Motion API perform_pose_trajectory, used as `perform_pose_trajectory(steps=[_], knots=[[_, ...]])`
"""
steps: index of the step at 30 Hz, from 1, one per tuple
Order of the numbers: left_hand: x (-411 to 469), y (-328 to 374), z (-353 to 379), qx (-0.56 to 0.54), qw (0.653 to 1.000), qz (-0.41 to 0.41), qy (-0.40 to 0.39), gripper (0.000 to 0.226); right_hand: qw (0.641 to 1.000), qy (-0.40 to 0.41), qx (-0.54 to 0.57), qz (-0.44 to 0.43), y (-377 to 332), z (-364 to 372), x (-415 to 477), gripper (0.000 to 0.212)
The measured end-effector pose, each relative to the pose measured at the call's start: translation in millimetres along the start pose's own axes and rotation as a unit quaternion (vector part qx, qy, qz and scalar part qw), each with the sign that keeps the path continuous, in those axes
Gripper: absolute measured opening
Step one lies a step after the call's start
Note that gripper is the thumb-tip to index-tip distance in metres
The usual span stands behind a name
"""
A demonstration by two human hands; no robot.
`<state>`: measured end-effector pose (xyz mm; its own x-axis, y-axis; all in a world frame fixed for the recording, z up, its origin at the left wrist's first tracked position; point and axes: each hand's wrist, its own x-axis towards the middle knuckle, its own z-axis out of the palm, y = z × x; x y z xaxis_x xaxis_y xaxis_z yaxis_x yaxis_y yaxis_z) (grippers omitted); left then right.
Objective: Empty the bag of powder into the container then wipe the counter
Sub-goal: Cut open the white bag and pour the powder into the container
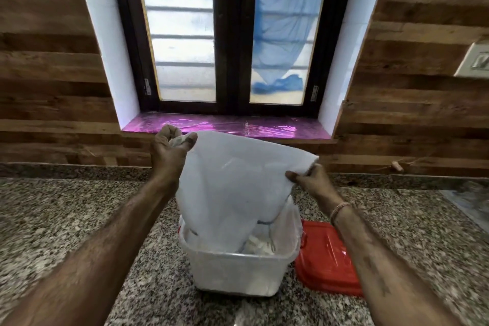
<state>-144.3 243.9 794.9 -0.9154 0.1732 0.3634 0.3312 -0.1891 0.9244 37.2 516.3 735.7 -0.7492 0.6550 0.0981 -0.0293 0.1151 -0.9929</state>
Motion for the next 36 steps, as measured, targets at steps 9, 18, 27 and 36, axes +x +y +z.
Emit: perform_pose_trajectory(steps=[9, 18, 27, 36], knots=[[-41.3, -55.6, -26.5, -0.032, 0.977, -0.161, -0.137, 0.062, 0.995, 0.011, 0.103, -0.006, -3.5, -8.7, 12.3, 0.013], [-41.0, -62.3, -24.9, -0.136, 0.959, -0.217, -0.118, 0.067, 0.998, 0.049, 0.041, 0.023, 33.9, -6.5, 11.6, 0.011], [-57.2, -75.6, -23.0, -0.013, 0.979, -0.174, -0.107, 0.014, 0.999, 0.028, -0.014, 0.016, 36.8, -8.3, 14.6, 0.019], [-60.9, -91.7, -41.9, 0.058, 0.990, -0.131, -0.006, 0.027, 0.992, 0.025, -0.117, -0.036, 51.8, 0.4, 19.5, 0.016]])
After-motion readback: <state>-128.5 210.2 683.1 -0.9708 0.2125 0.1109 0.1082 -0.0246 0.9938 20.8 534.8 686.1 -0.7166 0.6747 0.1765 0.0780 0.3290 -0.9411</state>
